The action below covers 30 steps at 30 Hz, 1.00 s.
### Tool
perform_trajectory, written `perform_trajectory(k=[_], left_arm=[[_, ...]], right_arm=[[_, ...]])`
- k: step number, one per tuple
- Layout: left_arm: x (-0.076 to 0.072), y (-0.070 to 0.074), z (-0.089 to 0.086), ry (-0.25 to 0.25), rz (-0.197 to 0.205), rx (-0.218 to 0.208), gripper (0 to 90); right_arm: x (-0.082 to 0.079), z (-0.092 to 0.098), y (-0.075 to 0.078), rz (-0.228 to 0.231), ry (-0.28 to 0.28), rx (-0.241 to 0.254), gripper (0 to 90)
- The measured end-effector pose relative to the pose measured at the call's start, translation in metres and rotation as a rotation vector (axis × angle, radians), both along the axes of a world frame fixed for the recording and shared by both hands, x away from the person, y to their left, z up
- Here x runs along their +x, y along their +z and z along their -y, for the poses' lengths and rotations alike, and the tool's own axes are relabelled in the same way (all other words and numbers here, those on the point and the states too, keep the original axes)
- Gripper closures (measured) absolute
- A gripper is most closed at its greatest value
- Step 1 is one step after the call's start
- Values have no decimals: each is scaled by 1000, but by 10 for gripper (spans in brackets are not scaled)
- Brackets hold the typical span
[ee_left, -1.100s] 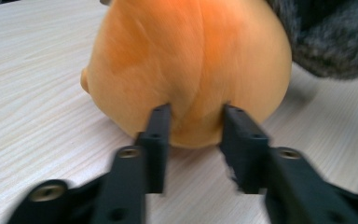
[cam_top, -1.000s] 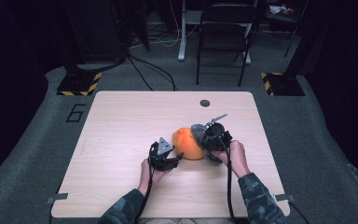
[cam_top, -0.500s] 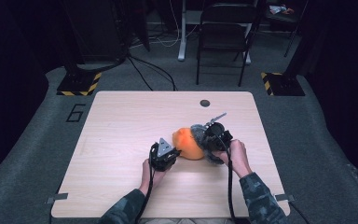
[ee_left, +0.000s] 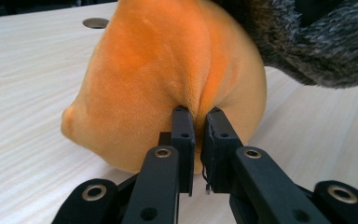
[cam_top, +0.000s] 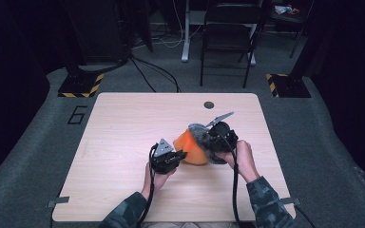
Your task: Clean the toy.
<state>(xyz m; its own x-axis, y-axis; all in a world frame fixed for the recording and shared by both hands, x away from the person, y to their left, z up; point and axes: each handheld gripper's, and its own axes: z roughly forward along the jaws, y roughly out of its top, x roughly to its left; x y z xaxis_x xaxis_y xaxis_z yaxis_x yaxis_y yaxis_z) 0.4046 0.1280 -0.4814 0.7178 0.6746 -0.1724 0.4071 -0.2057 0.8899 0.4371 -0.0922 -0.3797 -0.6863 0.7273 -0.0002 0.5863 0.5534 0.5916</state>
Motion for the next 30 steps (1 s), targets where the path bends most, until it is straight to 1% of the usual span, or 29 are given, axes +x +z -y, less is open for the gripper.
perform_trajectory(k=[1, 3, 5, 6, 7, 8, 9, 11, 14, 17, 18, 19, 20, 22, 24, 25, 27, 28, 29, 30], left_arm=[[-1, 0, 0, 4, -1, -10, 838], [-1, 0, 2, 8, 0, 6, 838], [1, -1, 1, 17, -11, 17, 836], [2, -3, 1, 21, -5, 31, 836], [2, -4, 1, 28, -16, 22, 836], [4, -5, 0, 26, -16, 25, 835], [4, -4, -1, 26, -14, 34, 835], [6, -5, -3, 33, -11, 35, 834], [9, -6, -5, 46, -17, 33, 833], [10, -8, -6, 47, -21, 33, 833], [11, -8, -6, 44, -14, 46, 832], [11, -8, -7, 47, -10, 49, 832], [12, -8, -7, 43, -14, 47, 832], [12, -9, -8, 49, -11, 51, 832], [13, -9, -10, 44, -26, 49, 832], [13, -10, -10, 47, -22, 49, 832], [14, -11, -10, 54, -32, 42, 832], [15, -11, -12, 51, -23, 56, 832], [15, -11, -12, 55, -28, 52, 832], [16, -12, -14, 54, -31, 48, 832]], right_arm=[[-3, -4, 1, 7, 8, 1, 770], [-6, -13, -1, 19, 18, -4, 770], [-6, -19, -8, 52, 23, -55, 771], [-4, -21, -13, 51, 18, -62, 771], [-2, -21, -16, 41, 15, -57, 771], [-1, -20, -19, 32, 10, -57, 771], [1, -18, -20, 33, 5, -57, 771], [5, -13, -21, 22, -7, -45, 771], [11, -5, -28, 12, -45, -66, 771], [18, 4, -37, -37, -67, -47, 771], [21, 6, -39, -50, -73, -46, 771], [22, 9, -42, -57, -83, -47, 771], [24, 11, -44, -71, -86, -53, 771], [27, 15, -50, -101, -114, -39, 771], [32, 20, -56, -119, -117, -54, 771], [33, 22, -60, -130, -126, -64, 771], [37, 25, -69, -159, -139, -87, 771], [38, 27, -74, -174, -150, -92, 770], [41, 29, -78, -187, -148, -102, 770], [43, 30, -82, -210, -149, -100, 769]])
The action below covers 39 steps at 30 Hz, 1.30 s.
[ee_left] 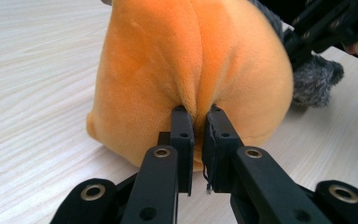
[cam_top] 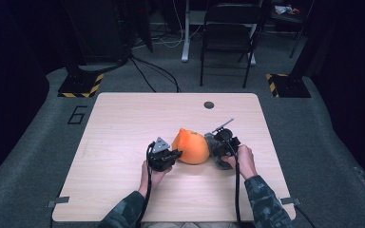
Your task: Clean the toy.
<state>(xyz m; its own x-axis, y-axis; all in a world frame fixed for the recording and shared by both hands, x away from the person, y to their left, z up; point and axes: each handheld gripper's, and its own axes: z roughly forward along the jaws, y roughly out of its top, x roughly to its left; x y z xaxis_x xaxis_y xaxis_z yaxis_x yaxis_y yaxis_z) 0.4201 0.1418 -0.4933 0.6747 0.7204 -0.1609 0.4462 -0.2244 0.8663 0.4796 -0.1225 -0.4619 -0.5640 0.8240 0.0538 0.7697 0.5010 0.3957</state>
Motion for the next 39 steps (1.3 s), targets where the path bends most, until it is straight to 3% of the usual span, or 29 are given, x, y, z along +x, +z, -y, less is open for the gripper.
perform_trajectory(k=[3, 7, 11, 16, 20, 24, 26, 39], left_arm=[[0, 0, -1, 5, 2, -2, 830], [-1, 0, -1, 0, 4, -3, 829], [-2, 0, 1, -2, 6, -3, 829], [-3, 0, 4, -6, 8, -1, 829], [-4, 1, 5, -11, 17, 17, 829], [-4, 1, 5, -19, 21, 24, 829], [-4, 1, 6, -18, 26, 28, 829], [-2, 1, 3, -22, 19, 35, 827]], right_arm=[[3, 4, -3, -6, 3, -3, 769], [-1, 4, 11, 44, 2, -30, 769], [-12, -1, 44, 142, 21, 44, 769], [-36, -27, 80, 282, 136, 84, 769], [-45, -54, 80, 332, 224, 32, 767], [-41, -63, 63, 316, 215, -25, 766], [-37, -58, 61, 298, 204, 5, 766], [-19, -21, 39, 131, 101, 21, 759]])
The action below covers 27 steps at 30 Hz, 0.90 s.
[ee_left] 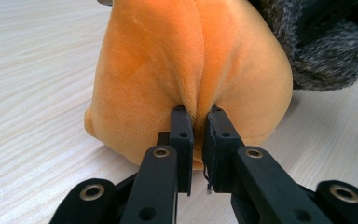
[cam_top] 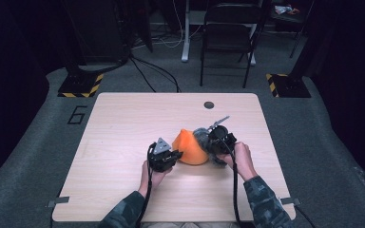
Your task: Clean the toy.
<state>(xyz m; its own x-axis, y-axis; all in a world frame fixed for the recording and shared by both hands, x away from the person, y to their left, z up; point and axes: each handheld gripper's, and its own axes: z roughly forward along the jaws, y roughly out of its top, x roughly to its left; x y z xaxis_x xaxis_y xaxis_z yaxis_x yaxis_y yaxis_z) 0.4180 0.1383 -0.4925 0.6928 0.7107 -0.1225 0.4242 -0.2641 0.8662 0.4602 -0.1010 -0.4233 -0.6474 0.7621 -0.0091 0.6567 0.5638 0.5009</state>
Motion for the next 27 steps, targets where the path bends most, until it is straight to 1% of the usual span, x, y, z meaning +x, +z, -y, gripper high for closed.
perform_trajectory(k=[2, 3, 5, 6, 7, 8, 9, 11, 13, 14, 15, 16, 18, 19, 20, 22, 24, 26, 27], left_arm=[[0, 0, 0, 1, -9, -8, 827], [0, 0, 0, -2, -12, -3, 827], [0, 0, 0, 5, -9, -16, 827], [0, 0, 0, 4, -8, -13, 826], [1, 0, -1, 6, -9, -15, 825], [1, -1, -1, 8, -11, -17, 823], [1, -1, -1, 8, -12, -19, 823], [1, 0, -3, -1, -15, -13, 822], [1, 0, -3, 0, -17, -15, 821], [1, -1, -3, 8, -12, -20, 820], [1, -1, -3, 8, -15, -22, 819], [2, -1, -4, 11, -14, -23, 818], [2, -1, -6, 8, -14, -10, 818], [2, -1, -6, 17, -20, -20, 818], [3, -1, -7, 21, -18, -20, 818], [3, -2, -7, 24, -22, -21, 817], [4, -2, -8, 30, -23, -25, 818], [4, -3, -8, 34, -23, -28, 817], [4, -3, -8, 34, -24, -29, 816]], right_arm=[[3, 4, -5, -14, -11, -9, 759], [4, 6, -7, -28, -18, -9, 758], [7, 10, -12, -55, -34, -21, 757], [8, 12, -16, -69, -46, -21, 756], [9, 13, -18, -70, -46, -26, 756], [11, 15, -23, -84, -48, -31, 756], [12, 16, -27, -87, -48, -45, 755], [14, 16, -37, -104, -71, -53, 756], [18, 18, -45, -120, -70, -74, 756], [19, 18, -49, -135, -82, -80, 757], [20, 19, -51, -143, -75, -79, 757], [21, 20, -51, -140, -75, -77, 758], [21, 22, -46, -134, -85, -85, 760], [20, 23, -43, -127, -87, -85, 761], [19, 25, -35, -108, -91, -75, 761], [15, 29, -18, -63, -99, -35, 762], [10, 30, 1, -15, -89, 36, 762], [3, 25, 14, 15, -47, 69, 761], [0, 20, 18, 30, -29, 93, 762]])
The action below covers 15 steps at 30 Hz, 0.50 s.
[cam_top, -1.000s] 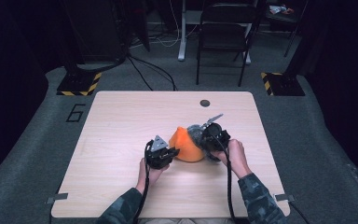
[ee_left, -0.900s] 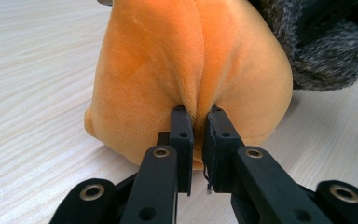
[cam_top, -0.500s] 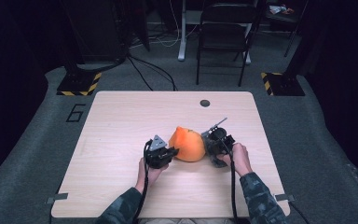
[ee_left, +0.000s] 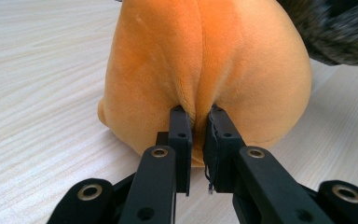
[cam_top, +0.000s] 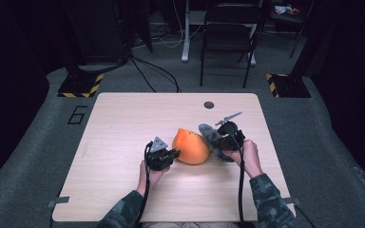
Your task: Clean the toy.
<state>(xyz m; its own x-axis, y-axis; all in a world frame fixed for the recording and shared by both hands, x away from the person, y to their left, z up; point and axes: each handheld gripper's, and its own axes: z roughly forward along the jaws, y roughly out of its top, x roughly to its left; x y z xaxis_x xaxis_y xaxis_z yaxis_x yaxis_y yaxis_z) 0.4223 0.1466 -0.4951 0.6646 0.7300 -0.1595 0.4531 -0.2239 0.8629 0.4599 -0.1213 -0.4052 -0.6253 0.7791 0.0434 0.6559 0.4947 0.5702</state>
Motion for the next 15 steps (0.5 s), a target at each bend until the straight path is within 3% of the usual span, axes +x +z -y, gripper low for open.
perform_trajectory(k=[3, 4, 7, 9, 11, 15], left_arm=[[0, 0, 0, 1, 2, 0, 814], [0, 0, 0, 2, 2, -1, 812], [0, 0, -1, -5, 2, -8, 789], [1, 1, -2, -20, -4, -18, 704], [1, 2, -4, -12, 22, 45, 603], [2, 0, -5, 1, 67, 94, 445]], right_arm=[[-7, -15, 3, 0, 67, 37, 762], [-7, -21, 1, -9, 91, 27, 761], [-6, -29, -9, 14, 89, -21, 763], [-3, -26, -13, 14, 69, -2, 763], [-1, -22, -14, 35, 54, -4, 764], [4, -15, -18, 26, 41, 33, 764]])
